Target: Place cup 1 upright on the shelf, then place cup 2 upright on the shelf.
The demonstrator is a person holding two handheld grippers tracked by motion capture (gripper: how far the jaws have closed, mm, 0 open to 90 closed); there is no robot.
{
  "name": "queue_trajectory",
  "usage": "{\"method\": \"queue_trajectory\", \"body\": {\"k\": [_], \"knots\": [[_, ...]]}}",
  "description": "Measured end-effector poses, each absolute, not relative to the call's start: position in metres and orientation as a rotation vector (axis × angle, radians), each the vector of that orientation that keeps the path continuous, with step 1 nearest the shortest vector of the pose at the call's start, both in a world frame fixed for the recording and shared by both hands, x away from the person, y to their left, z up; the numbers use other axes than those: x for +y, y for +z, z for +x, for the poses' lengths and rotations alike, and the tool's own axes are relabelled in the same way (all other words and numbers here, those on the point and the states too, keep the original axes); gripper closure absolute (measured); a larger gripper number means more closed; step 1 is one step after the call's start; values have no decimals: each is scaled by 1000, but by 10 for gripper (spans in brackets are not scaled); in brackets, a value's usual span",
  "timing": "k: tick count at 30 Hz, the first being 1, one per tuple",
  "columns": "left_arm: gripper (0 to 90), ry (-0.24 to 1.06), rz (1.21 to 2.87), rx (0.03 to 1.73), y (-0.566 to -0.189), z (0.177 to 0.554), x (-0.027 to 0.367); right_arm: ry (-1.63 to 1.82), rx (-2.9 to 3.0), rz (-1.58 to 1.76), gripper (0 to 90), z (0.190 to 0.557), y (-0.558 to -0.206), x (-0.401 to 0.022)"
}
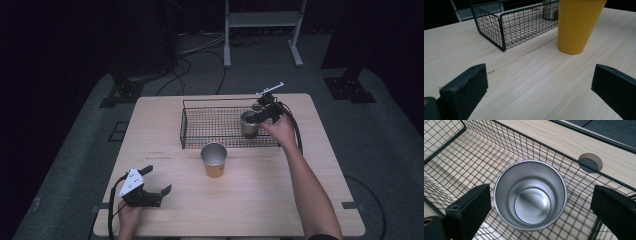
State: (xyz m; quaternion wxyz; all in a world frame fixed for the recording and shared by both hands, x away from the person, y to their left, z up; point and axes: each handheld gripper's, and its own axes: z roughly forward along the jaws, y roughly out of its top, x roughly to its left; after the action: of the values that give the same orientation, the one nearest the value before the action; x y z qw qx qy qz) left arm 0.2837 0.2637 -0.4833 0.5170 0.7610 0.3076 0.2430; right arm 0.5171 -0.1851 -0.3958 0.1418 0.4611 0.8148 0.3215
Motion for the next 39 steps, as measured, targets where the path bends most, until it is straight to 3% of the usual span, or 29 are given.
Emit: {"method": "queue_trajectory", "body": {"k": [12,18,39], "knots": [[0,583,1830,735,-483,284,264,1000,2317,1266,36,491,-376,-200],[0,579,1824,737,-483,283,265,1048,2323,1191,38,460,-369,-208],[0,585,1831,742,-484,284,264,1119,2392,1011,47,384,-375,-217]]}}
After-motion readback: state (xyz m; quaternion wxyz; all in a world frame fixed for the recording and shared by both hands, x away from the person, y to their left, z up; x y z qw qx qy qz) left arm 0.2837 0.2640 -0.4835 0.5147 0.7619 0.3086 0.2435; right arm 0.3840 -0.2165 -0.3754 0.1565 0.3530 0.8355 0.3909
